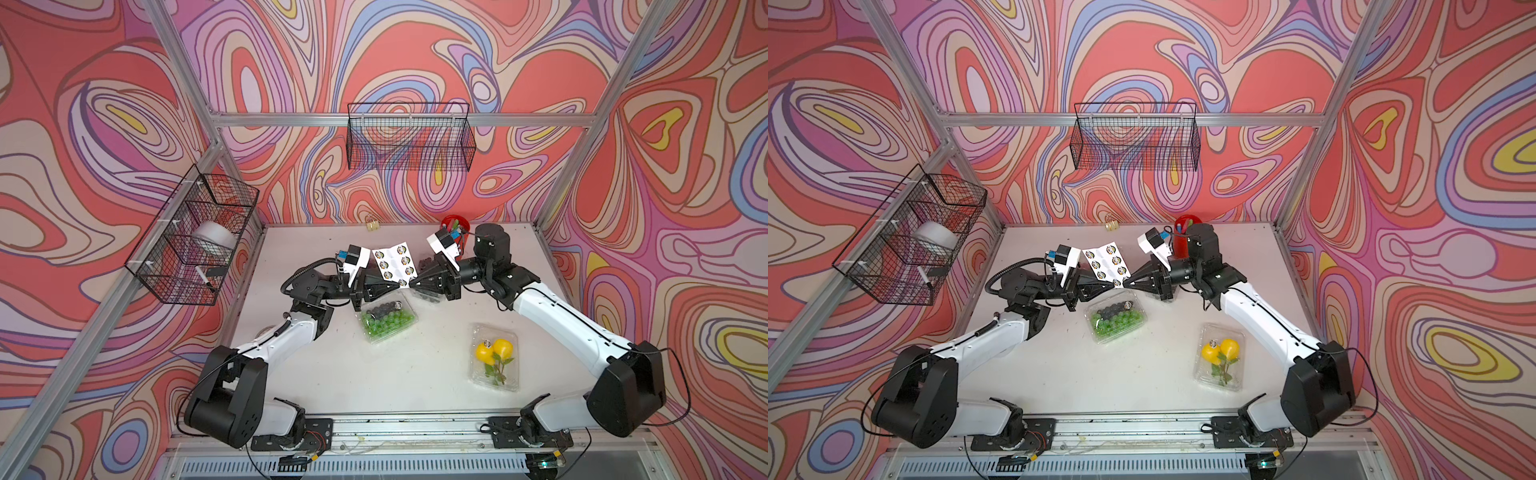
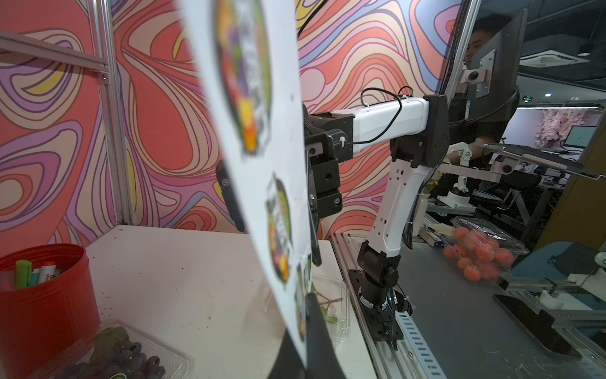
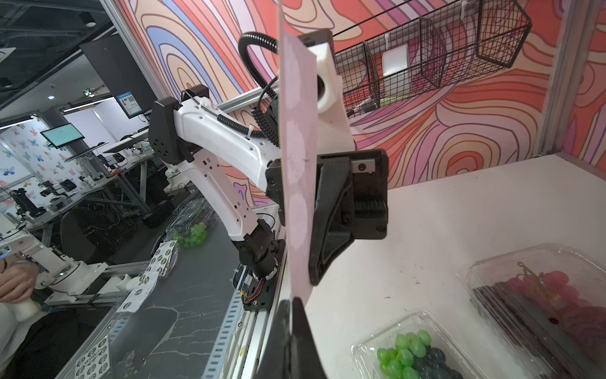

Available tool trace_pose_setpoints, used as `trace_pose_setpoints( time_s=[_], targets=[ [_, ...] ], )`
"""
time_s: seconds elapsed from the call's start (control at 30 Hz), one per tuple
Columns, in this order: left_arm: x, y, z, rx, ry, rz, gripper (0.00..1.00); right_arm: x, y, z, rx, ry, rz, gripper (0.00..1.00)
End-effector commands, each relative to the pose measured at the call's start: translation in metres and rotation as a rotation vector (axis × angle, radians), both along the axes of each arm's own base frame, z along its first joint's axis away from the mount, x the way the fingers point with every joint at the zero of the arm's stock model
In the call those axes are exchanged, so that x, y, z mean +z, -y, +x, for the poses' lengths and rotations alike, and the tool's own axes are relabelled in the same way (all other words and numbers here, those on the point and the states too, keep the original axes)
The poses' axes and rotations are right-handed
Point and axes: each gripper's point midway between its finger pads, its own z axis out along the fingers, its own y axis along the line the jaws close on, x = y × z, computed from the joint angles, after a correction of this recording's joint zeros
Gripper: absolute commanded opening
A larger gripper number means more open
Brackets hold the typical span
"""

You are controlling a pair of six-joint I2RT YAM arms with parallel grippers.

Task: Label fruit boxes
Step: Adjust the label sticker.

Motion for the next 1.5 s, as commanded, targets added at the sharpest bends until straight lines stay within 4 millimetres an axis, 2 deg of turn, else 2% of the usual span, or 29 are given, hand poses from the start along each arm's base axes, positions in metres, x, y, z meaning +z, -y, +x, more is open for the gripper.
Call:
trace_pose_setpoints(
  time_s=[0.0,0.27,0.63,0.83,1.17,1.47],
  targets=[
    [0.012,0.002,-0.008,-0.032,0.072,-0.016,0.0,-0.001,0.001,-0.004,0.037,-0.008,0.013,0.0],
    [0.014,0.005,-0.011,-0.063,0.073,-0.019,0.0,-0.006,-0.002,0.008,-0.007,0.003,0.005,0.0],
    [0.016,0.006,-0.012,-0.069,0.083,-0.023,0.0,-0.01,-0.003,0.01,-0.017,-0.008,-0.006,0.0],
    [0.019,0.006,-0.014,-0.07,0.093,-0.026,0.0,-0.018,-0.001,0.019,-0.103,0.005,-0.051,0.0],
    [0.019,0.006,-0.013,-0.071,0.093,-0.025,0.0,-0.006,0.0,0.016,-0.093,0.034,-0.021,0.0],
    [0.012,0.006,-0.011,-0.066,0.081,-0.021,0.0,0.011,0.004,-0.009,0.038,0.042,0.036,0.0]
  ],
)
